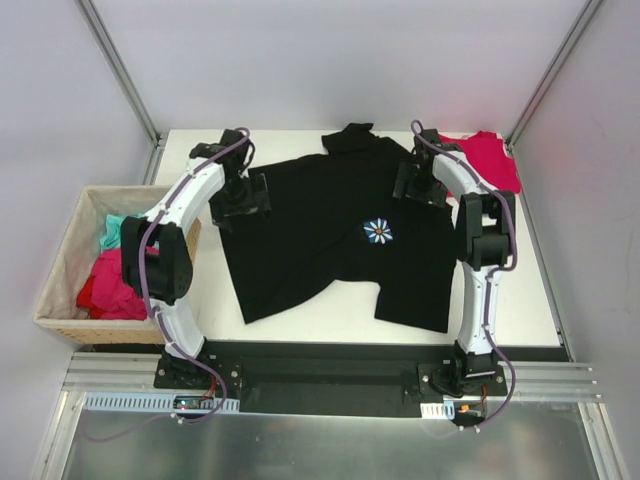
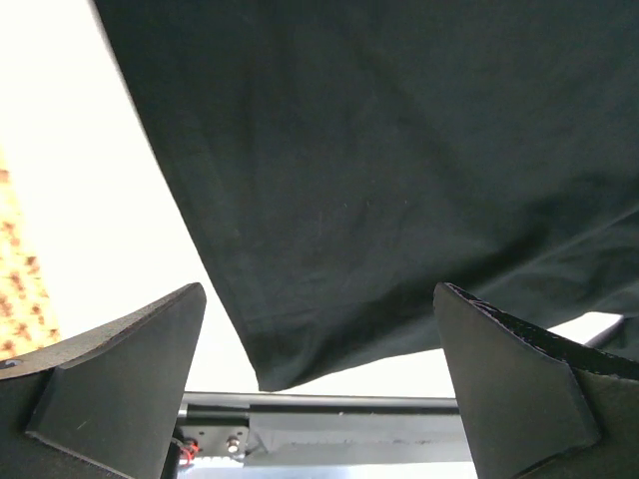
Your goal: Fold and stack the t-shirts
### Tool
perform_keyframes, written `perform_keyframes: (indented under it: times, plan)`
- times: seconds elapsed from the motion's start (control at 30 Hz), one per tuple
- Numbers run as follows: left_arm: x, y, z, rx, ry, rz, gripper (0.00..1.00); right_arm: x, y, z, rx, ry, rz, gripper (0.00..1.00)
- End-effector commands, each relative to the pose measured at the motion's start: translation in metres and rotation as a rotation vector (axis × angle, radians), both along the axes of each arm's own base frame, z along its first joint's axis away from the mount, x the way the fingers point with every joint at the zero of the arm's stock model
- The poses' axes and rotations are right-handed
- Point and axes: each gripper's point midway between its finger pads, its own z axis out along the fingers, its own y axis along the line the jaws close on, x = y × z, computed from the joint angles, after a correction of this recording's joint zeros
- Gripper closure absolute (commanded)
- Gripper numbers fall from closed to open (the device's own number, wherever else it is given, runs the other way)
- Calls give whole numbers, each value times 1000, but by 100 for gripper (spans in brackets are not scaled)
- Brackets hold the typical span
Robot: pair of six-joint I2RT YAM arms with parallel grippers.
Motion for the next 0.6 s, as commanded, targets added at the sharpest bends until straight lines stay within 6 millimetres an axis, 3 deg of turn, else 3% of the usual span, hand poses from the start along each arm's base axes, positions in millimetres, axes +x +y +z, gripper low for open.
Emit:
perform_keyframes:
  times: [0.0,0.07,0.13,0.3,0.43,0.57]
  plan:
    - [-14,-15,-33,10,119,-24,1,-5,13,90,-4,-264,49,3]
    - [-18,-21,-50,11,169,-41,1,-19,20,105,-22,-269,85,3]
    - [-23,-29,-63,6,212,-58,1,-35,41,110,-33,-248,150,3]
    - [-34,-36,-84,-3,261,-41,1,-74,70,70,-103,-129,251,3]
    - [-46,-36,-96,-6,308,-29,1,-85,79,41,-114,-59,270,3]
    - [-50,-33,-110,15,345,-24,1,-83,83,41,-107,-68,274,3]
